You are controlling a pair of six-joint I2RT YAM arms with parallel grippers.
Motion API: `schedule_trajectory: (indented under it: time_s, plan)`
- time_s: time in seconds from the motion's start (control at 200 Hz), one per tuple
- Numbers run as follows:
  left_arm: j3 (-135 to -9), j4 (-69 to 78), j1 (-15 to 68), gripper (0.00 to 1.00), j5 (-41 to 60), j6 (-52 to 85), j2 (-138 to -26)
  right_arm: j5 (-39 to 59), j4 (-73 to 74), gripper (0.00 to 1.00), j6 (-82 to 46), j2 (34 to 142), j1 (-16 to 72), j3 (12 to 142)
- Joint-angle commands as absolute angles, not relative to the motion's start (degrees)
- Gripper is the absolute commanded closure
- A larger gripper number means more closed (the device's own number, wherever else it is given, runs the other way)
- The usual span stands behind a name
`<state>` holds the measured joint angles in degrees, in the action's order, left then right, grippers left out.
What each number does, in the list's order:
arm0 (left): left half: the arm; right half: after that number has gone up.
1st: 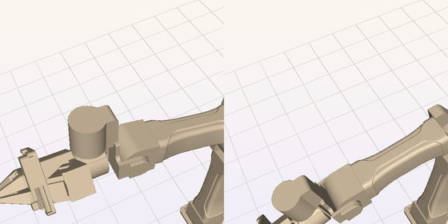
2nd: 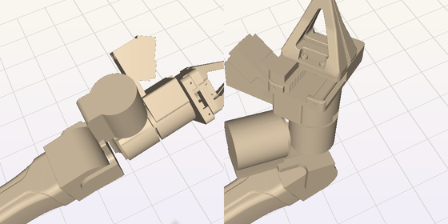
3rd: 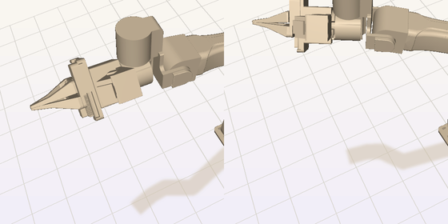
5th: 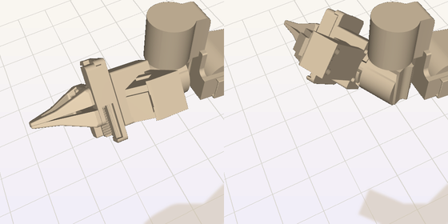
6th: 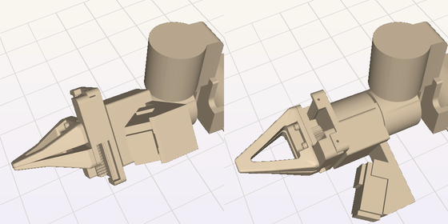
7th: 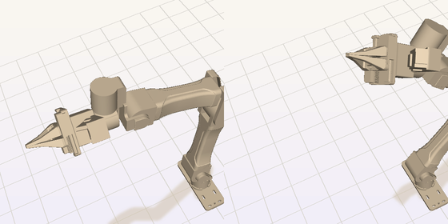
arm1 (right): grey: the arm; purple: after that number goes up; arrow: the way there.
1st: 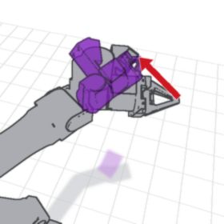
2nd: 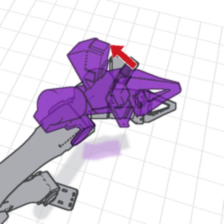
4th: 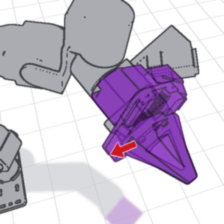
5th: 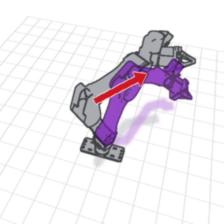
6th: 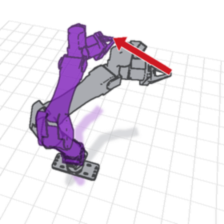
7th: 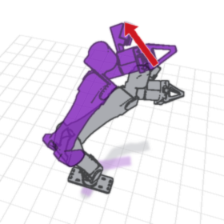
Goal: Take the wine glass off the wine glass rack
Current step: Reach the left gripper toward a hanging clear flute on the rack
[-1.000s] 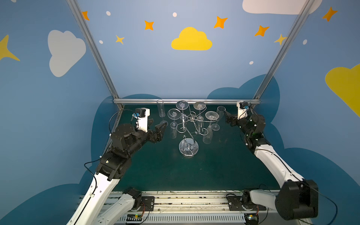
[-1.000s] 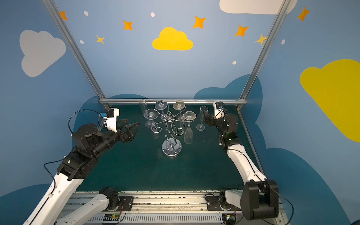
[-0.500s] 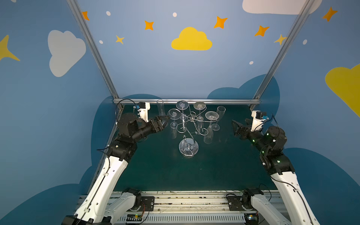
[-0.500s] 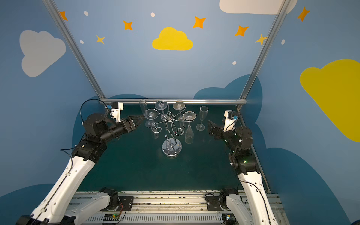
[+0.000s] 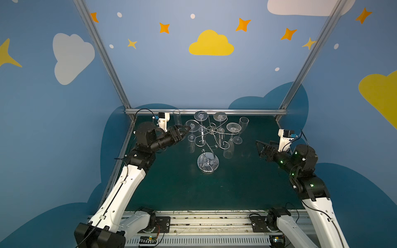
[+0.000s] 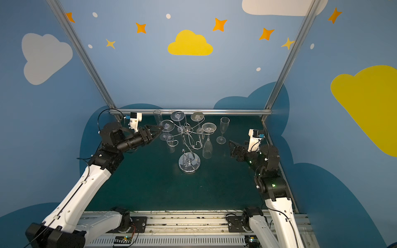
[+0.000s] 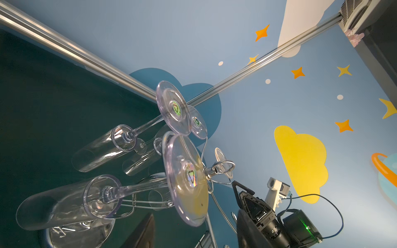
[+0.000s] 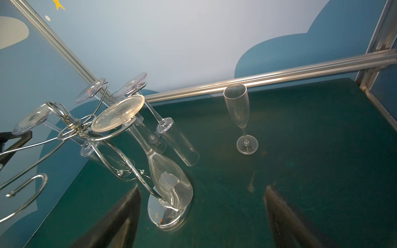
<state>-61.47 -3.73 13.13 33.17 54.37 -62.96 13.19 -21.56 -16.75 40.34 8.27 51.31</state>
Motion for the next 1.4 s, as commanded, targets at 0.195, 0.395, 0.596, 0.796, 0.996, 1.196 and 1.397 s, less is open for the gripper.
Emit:
schedule_trajectory:
  time_s: [0.195,0.395,0.596,0.796,0.996,1.196,1.397]
  plan:
    - [-60.7,0.59,12.87,0.54,35.72,58.06,-64.45,13.37,-23.75,0.11,-17.83,38.89,8.09,52.12]
    - [-60.73,2.02,12.88,0.62,36.7,59.25,-65.24,12.67,-24.23,0.11,-17.79,38.63,8.08,52.12]
    - [-60.39,1.75,12.89,0.7,36.65,59.3,-65.41,12.22,-24.5,0.11,-17.89,38.67,8.09,51.94]
    - [-59.9,2.36,12.92,0.75,36.51,59.75,-65.28,11.87,-24.77,0.11,-17.93,38.58,8.09,51.86]
    - [-58.97,3.06,12.9,0.78,36.23,60.2,-65.24,11.6,-24.96,0.11,-17.81,38.49,8.09,51.59]
    - [-58.96,4.89,12.9,0.8,36.19,61.58,-65.84,11.25,-24.97,0.11,-18.0,38.28,8.09,51.33]
    - [-59.06,5.45,12.84,0.85,36.41,62.93,-66.32,10.9,-25.05,0.11,-17.97,38.06,8.09,51.07]
